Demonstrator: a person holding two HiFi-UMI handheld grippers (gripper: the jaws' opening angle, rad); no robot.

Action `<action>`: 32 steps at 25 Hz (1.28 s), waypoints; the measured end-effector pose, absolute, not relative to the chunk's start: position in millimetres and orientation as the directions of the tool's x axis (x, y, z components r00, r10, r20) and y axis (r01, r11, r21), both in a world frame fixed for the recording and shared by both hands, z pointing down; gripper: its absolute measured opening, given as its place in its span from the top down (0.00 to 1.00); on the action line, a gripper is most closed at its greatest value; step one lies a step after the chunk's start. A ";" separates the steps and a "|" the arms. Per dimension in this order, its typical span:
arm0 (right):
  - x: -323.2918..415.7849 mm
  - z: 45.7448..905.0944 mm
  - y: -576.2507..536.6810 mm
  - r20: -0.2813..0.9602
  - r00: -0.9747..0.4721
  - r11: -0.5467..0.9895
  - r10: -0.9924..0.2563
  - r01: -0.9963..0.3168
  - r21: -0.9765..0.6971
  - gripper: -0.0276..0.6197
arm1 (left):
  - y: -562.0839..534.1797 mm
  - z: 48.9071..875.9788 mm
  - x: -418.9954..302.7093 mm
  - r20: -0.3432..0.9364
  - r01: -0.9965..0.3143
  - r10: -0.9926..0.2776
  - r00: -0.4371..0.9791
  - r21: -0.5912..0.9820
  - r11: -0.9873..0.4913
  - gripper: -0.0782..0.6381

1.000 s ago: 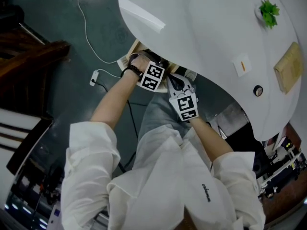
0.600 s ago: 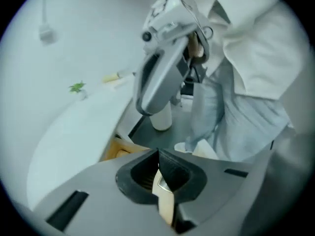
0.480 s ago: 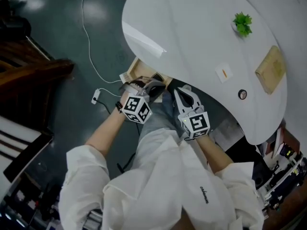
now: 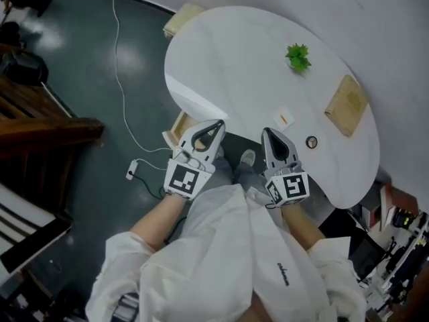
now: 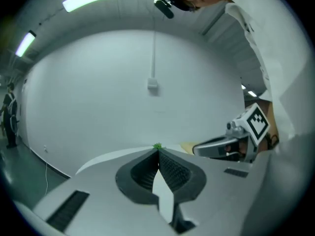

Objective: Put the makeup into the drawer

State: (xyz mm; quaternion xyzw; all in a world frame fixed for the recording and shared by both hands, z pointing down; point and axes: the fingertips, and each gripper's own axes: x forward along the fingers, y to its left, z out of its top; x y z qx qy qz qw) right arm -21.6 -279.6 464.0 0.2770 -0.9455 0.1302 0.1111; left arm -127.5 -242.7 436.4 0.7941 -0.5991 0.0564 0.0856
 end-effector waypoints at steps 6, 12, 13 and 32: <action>28.7 403.6 -296.3 0.194 -0.789 0.775 -0.583 -0.611 -0.159 0.93 | -256.9 364.2 -130.4 0.061 -0.974 -0.981 0.186 0.144 -0.175 0.86; 83.6 360.8 -312.8 0.123 -0.716 0.709 -0.687 -0.697 -0.105 0.93 | -264.1 317.9 -122.9 -0.003 -0.986 -0.987 0.163 0.039 -0.163 0.86; 92.3 355.2 -314.1 0.112 -0.704 0.696 -0.702 -0.711 -0.102 0.93 | -263.9 312.2 -122.1 -0.011 -0.987 -0.987 0.158 0.030 -0.158 0.86; 166.6 327.6 -343.6 0.039 -0.581 0.577 -0.813 -0.813 -0.078 0.93 | -288.5 289.1 -106.9 -0.042 -0.988 -0.988 0.151 -0.035 -0.149 0.86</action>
